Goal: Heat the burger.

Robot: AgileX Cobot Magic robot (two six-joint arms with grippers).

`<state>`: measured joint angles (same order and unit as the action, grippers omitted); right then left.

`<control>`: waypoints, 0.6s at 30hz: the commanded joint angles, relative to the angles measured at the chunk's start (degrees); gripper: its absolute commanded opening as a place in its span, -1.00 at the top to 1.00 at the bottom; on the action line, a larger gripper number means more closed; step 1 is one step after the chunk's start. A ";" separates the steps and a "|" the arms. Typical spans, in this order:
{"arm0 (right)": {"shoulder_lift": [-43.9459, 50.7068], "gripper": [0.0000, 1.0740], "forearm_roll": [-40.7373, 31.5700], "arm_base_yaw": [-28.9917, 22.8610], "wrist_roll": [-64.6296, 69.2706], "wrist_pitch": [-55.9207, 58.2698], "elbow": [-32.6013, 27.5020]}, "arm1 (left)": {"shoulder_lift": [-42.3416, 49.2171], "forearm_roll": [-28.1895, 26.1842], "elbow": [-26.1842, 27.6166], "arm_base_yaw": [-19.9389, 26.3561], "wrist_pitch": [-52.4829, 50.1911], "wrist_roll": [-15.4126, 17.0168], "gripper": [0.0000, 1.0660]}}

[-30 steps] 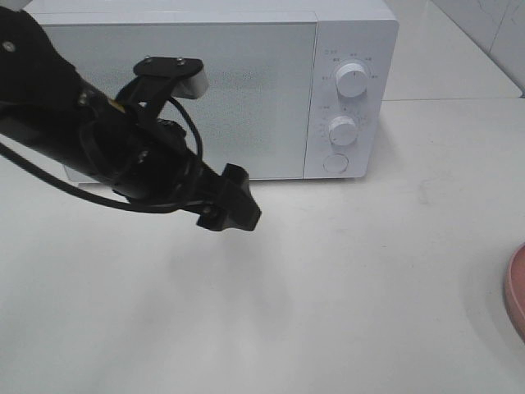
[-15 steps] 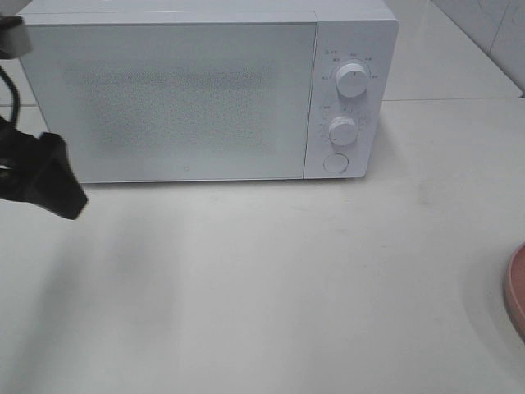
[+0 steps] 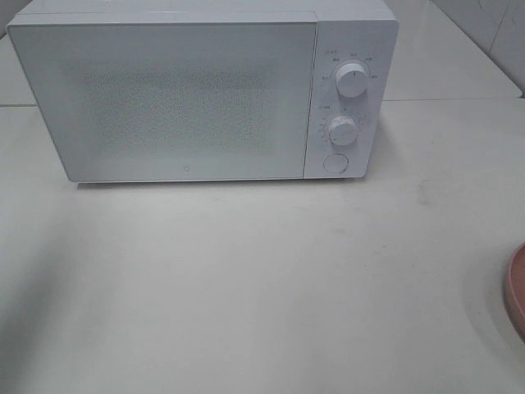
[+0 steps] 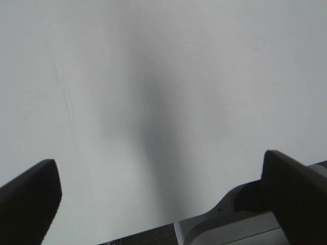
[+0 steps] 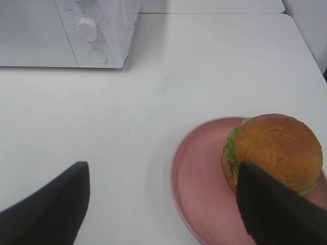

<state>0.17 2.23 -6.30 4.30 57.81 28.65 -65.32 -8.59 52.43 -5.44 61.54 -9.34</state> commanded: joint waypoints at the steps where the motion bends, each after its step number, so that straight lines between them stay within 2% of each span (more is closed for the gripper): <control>1: 1.72 -0.42 -0.11 0.29 -0.74 -0.63 -0.11 | 5.27 2.18 -4.81 0.23 1.20 2.06 -0.89; 5: 1.72 -0.42 -0.11 0.29 -0.74 -0.63 -0.11 | 9.22 2.81 -8.77 0.23 1.09 2.01 -0.89; 7: 1.72 -0.42 -0.11 0.29 -0.74 -0.63 -0.11 | 13.35 2.75 -12.95 0.23 0.40 2.01 -0.89; 8: 1.72 -0.42 -0.11 0.29 -0.74 -0.63 -0.11 | 13.35 2.75 -12.95 0.23 0.40 2.01 -0.89; 14: 1.72 -0.42 -0.11 0.29 -0.74 -0.63 -0.11 | 21.77 2.98 -20.68 0.23 -4.81 1.55 -0.89; 18: 1.72 -0.42 -0.11 0.29 -0.74 -0.63 -0.11 | 25.73 2.92 -21.08 0.23 -5.73 1.55 -0.89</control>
<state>0.17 2.23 -6.30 4.30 57.81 28.65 -42.06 -5.50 31.68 -5.44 57.70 -7.79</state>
